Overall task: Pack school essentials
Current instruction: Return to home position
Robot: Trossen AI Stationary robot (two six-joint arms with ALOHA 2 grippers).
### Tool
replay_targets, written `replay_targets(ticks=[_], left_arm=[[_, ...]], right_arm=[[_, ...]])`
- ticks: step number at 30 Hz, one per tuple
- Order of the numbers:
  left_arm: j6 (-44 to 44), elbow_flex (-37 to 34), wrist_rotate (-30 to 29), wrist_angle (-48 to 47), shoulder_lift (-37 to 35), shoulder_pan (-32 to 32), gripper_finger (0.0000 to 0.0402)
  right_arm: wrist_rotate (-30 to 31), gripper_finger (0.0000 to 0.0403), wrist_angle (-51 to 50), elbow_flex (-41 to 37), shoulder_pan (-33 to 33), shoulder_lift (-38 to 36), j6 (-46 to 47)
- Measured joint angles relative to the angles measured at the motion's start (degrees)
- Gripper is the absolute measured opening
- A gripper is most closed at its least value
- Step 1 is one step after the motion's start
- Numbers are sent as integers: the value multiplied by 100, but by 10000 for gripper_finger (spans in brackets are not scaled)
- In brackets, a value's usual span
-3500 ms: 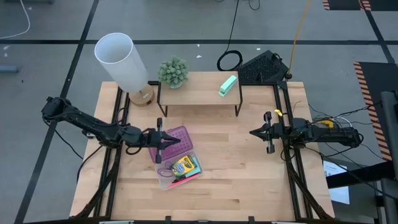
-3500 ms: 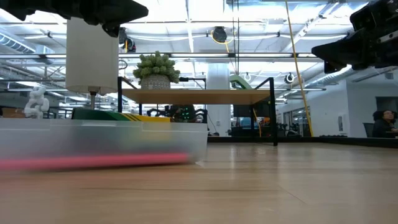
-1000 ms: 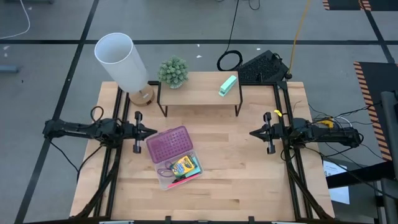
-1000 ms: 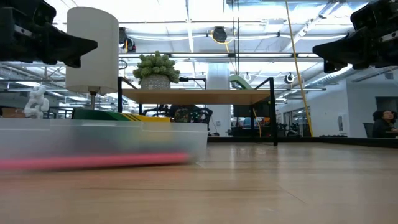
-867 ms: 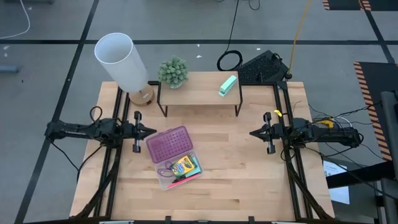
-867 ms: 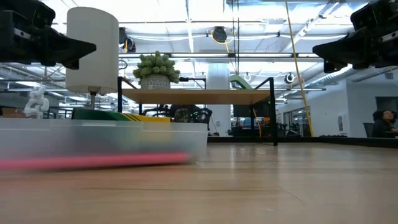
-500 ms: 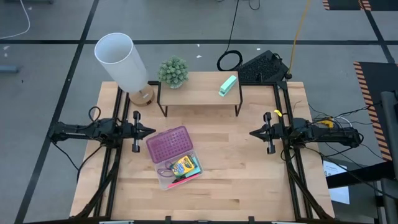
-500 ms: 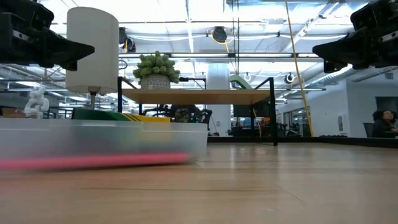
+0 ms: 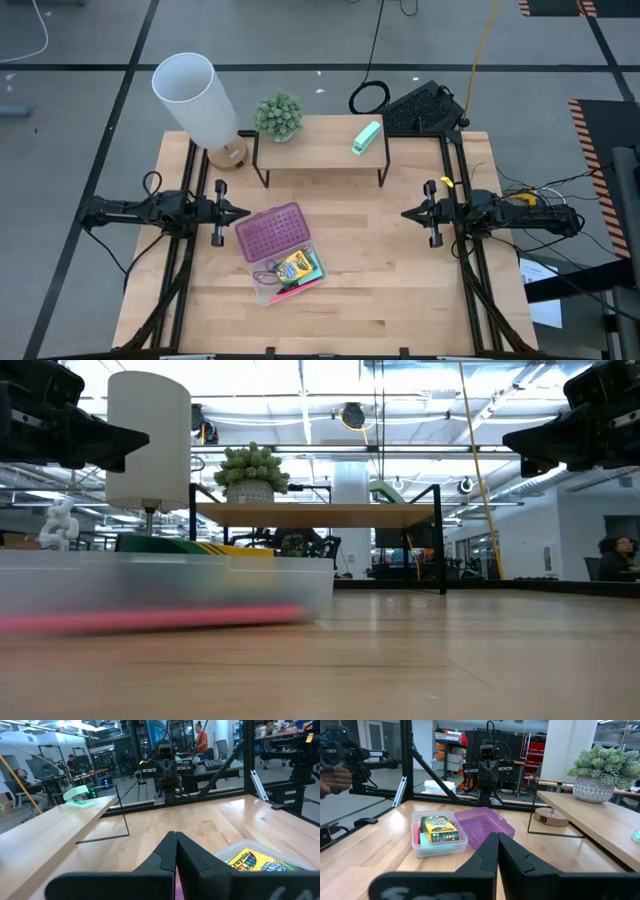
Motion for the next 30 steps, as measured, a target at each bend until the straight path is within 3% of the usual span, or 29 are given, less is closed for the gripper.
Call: replay_targets(ticks=[7,15,30], left_arm=[[116,0,-31,-4,2,0,3],[-37,-10,-66,98,2,0,30],[-183,-13,-77,220,2,0,31]], right_arm=[[0,0,0,0,1,0,0],[0,0,0,0,0,0,-1],[0,0,0,-2,0,0,0]])
